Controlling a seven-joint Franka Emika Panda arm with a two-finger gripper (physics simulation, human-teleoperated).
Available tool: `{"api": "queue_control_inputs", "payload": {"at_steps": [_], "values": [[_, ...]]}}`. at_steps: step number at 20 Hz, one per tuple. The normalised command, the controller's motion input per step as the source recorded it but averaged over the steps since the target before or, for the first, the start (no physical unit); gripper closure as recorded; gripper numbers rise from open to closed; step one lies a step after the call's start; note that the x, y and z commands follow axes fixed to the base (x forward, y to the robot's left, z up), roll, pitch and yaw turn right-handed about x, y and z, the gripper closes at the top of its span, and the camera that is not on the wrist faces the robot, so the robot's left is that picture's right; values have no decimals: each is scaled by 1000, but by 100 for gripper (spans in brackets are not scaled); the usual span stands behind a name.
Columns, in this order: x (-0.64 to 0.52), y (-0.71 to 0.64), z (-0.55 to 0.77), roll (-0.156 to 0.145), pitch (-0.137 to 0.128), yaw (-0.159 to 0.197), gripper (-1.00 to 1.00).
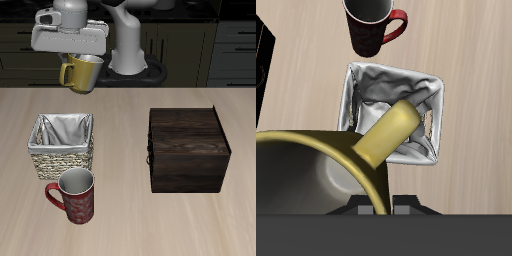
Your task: Place the white and yellow mug in the basket
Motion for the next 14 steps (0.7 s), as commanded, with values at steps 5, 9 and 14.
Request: {"api": "queue_control_inputs", "payload": {"at_steps": [5, 9, 14], "values": [[306, -300, 65, -58, 16, -53, 100], [272, -299, 5, -56, 31, -63, 100], [300, -131, -89, -14, 45, -32, 100]]}}
